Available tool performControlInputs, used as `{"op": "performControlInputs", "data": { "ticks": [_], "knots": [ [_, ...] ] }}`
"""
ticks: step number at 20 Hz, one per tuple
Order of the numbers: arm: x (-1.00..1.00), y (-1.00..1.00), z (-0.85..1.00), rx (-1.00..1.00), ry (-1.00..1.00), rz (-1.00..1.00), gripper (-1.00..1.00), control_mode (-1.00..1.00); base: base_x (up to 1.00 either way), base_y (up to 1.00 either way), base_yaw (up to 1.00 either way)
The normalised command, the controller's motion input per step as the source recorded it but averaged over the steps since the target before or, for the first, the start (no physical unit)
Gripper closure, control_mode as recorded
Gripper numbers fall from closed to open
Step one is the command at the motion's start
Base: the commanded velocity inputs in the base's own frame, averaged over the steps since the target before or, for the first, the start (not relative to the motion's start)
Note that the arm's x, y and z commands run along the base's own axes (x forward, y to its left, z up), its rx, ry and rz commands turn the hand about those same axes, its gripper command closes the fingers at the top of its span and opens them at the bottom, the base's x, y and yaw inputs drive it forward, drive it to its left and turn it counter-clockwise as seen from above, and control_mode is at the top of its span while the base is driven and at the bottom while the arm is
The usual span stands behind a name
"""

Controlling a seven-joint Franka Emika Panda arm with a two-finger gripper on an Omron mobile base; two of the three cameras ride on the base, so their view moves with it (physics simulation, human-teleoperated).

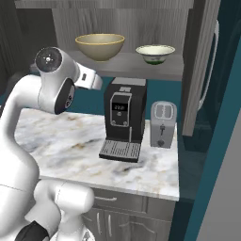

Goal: Take the smaller bowl and place it next to the appetizer plate on the dining counter , and place the larger bowl next to the plate with cooked food.

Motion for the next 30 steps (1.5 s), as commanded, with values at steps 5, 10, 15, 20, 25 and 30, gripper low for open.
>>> {"op": "performControlInputs", "data": {
  "ticks": [5,10,15,20,25,30],
  "knots": [
    [0.11,0.00,0.43,0.16,-0.04,-0.10,-1.00,-1.00,0.00,0.00,0.00],
    [0.16,0.00,0.40,0.25,0.01,-0.06,-1.00,-1.00,0.00,0.00,0.00],
    [0.17,0.00,0.33,0.20,0.02,0.00,-1.00,-1.00,0.00,0.00,0.00],
    [0.30,0.00,0.07,0.03,-0.04,0.00,-1.00,-1.00,0.00,0.00,0.00],
    [0.39,0.00,0.00,0.00,-0.01,0.00,-1.00,-1.00,0.00,0.00,0.00],
    [0.54,0.00,0.00,0.00,0.00,-0.01,-1.00,-1.00,0.00,0.00,0.00]
  ]
}}
